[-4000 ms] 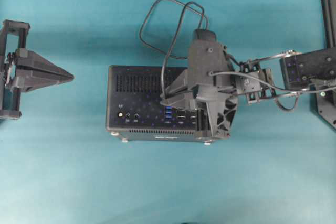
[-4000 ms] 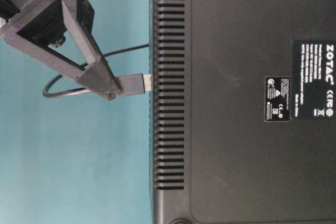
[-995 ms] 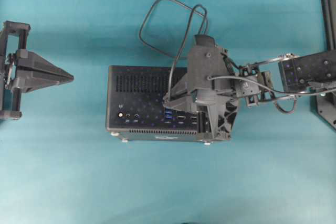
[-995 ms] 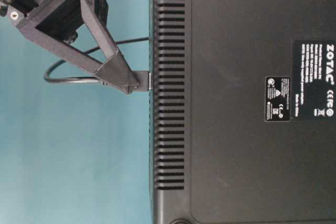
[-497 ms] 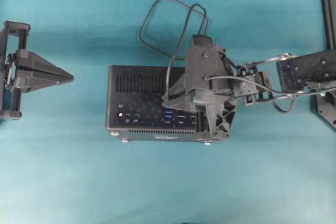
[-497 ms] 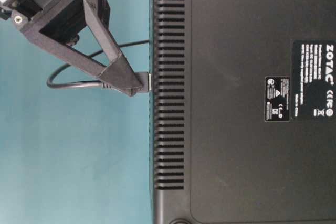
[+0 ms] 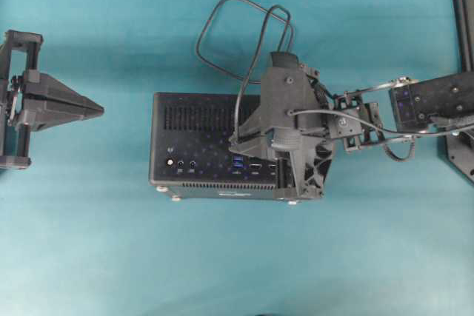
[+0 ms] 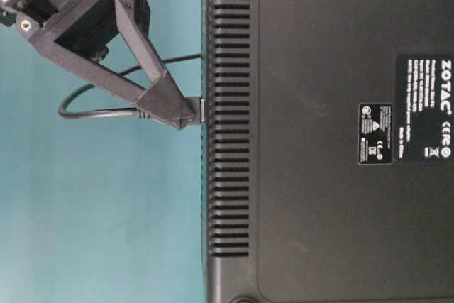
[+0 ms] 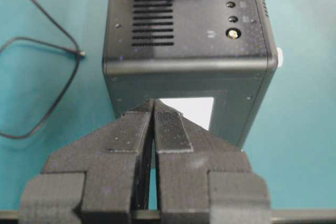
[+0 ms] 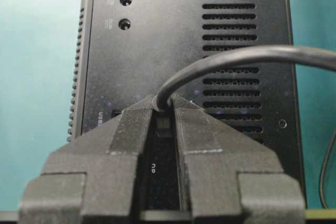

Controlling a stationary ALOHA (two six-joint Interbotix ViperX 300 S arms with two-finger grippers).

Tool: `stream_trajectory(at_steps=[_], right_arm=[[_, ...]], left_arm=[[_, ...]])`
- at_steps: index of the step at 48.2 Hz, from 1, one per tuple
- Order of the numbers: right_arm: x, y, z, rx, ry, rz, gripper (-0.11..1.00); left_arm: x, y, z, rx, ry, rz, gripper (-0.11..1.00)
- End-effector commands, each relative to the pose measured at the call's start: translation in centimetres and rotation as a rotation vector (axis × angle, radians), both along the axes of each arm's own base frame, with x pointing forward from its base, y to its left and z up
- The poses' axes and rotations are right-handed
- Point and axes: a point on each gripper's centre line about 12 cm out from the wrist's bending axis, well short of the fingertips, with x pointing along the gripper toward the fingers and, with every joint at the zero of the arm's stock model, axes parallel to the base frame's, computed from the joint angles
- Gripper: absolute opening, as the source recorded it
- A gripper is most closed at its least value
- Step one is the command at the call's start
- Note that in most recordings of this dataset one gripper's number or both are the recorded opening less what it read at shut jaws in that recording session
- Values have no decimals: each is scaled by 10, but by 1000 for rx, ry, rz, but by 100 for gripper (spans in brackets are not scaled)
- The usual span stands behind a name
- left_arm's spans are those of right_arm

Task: Insert the USB into the PC box with both arms.
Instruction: 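Hold the USB plug pressed fully into the port, then open the right gripper and lift it off the plug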

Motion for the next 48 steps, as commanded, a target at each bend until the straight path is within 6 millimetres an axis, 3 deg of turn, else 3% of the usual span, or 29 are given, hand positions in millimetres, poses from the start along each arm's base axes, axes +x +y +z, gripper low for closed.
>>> stream_trajectory(at_steps=[1,8,19,23,48], right_arm=[[-1,7,4,12,-4,14,13],[0,6,6,10,-9,10,22],[3,5,14,10,-31,10,58],[2,4,18,6,-37,8,65],[-44,-6,48,-7,-32,-12,66]], left_arm=[[2,0,5,1,-17,-2,0],[2,0,4,2,-15,-2,0],[2,0,4,2,-15,-2,0],[2,0,5,1,-17,-2,0],[0,0,3,5,-16,-3,0]])
